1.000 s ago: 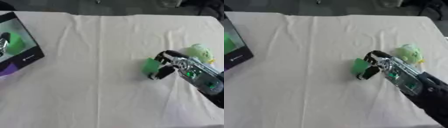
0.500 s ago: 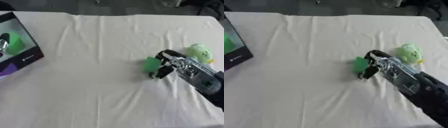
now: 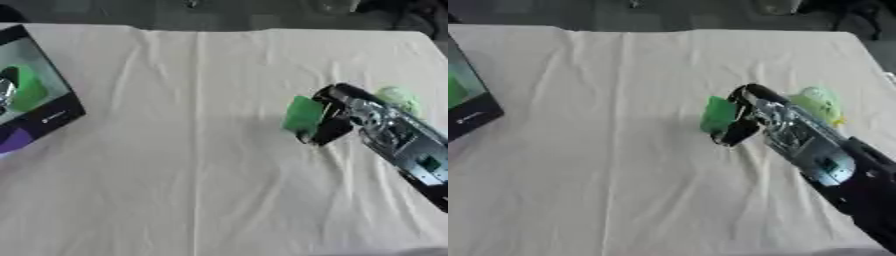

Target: Pick up the objects with one hand, pass them to the other hand, and then place them into the box on the other side of the table.

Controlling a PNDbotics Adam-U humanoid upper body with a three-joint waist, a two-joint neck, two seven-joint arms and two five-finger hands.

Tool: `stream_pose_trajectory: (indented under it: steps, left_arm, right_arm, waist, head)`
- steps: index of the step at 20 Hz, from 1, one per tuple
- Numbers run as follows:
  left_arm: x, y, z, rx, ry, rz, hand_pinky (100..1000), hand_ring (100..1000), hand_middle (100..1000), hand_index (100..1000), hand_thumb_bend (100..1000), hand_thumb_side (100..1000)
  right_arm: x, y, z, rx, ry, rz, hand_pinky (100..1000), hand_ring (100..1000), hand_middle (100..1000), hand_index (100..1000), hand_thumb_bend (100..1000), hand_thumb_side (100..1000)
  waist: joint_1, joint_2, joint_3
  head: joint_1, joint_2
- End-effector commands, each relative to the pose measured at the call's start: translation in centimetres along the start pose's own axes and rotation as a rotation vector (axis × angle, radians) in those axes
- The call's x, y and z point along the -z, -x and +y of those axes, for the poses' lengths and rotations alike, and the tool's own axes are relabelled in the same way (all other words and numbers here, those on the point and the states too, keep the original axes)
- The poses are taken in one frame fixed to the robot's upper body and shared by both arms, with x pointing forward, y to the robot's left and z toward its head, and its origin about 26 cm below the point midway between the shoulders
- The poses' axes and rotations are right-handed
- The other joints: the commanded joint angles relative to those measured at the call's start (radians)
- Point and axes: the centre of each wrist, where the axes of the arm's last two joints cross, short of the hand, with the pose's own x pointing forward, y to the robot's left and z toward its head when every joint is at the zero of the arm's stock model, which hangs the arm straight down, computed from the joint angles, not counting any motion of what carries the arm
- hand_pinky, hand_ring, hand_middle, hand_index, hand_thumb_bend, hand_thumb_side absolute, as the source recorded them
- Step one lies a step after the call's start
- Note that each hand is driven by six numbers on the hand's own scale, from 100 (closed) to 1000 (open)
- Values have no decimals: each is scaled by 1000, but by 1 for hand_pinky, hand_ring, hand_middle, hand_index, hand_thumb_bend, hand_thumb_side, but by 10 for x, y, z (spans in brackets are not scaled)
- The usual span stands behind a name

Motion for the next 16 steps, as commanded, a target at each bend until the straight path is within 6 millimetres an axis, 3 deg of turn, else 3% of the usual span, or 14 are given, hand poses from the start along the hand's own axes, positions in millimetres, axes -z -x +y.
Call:
stream_pose_trajectory:
  steps: [1, 7, 10, 16]
  left_arm:
    - [3, -1, 12, 15, -34, -14, 910, 651, 663, 727, 379, 539]
    - [2, -5, 14, 6, -37, -27, 910, 650, 662, 726, 377, 538]
    - [2, -10, 16, -6, -37, -45, 911, 649, 663, 728, 375, 538]
    - [2, -25, 23, -52, -24, -108, 910, 647, 667, 733, 374, 547]
  right_arm:
    - [-12, -4, -24, 3, 81, -36, 678, 616, 548, 573, 371, 100]
    - [-13, -10, -36, 63, 231, -115, 582, 593, 547, 560, 372, 100]
    - [-12, -16, -34, 119, 268, -163, 507, 574, 554, 554, 379, 100]
    - [-10, -35, -15, 310, 317, -295, 461, 562, 560, 551, 391, 100]
  waist:
    - [12, -10, -2]
    - [16, -13, -4]
    - [21, -15, -2]
    - [31, -19, 8]
  head:
    - [4, -2]
    - [9, -2]
    - [9, -2]
    - [11, -2]
